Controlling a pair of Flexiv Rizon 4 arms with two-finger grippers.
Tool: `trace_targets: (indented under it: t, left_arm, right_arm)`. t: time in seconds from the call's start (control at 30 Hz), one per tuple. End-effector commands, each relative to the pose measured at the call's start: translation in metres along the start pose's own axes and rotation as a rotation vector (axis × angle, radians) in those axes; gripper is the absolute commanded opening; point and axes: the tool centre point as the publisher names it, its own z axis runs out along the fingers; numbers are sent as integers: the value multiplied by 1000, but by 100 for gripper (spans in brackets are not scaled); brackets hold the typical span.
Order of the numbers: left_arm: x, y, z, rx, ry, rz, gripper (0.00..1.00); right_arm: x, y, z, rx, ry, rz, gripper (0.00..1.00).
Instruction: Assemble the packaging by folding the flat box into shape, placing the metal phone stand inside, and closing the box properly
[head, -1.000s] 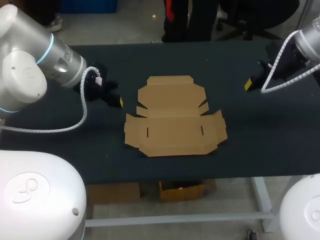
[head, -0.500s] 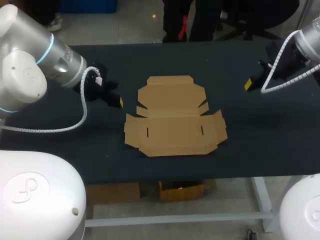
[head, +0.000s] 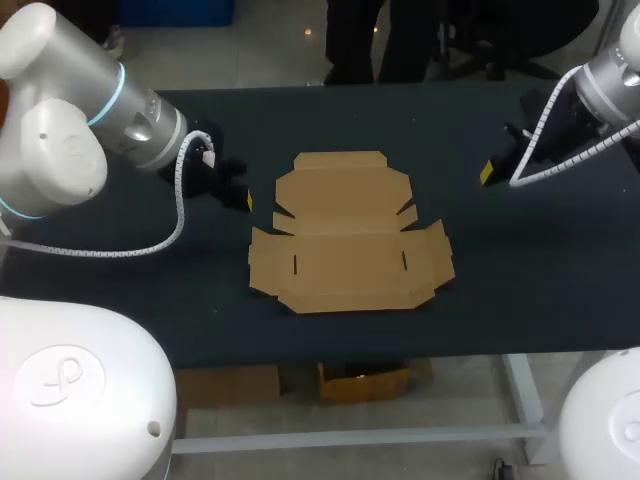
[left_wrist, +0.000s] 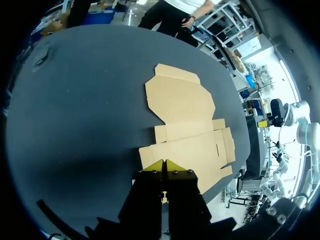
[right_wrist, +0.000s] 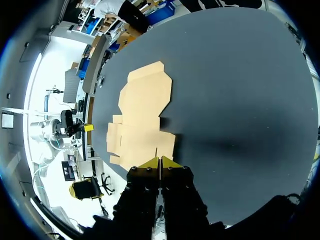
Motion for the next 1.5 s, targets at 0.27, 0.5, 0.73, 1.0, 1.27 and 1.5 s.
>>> trace_targets:
  t: [0.27, 0.5, 0.73, 1.0, 1.27, 1.5]
  left_arm:
    - [-7, -14, 26, 3, -26, 1, 0]
    - [-15, -16, 39, 19, -33, 11, 0]
    - [-23, -19, 47, 22, -36, 6, 0]
    - [-29, -24, 53, 10, -30, 22, 0]
    - [-34, -27, 58, -7, -14, 9, 0]
    - [-34, -29, 57, -12, -7, 6, 0]
  right_arm:
    - [-9, 26, 39, 76, 3, -14, 0]
    - [-9, 33, 56, 84, -2, -8, 0]
    - [-6, 27, 69, 87, -10, 6, 0]
    - [-11, 24, 78, 92, 7, 26, 0]
    - [-15, 16, 87, 57, 10, 51, 0]
    - [-16, 11, 87, 13, 14, 40, 0]
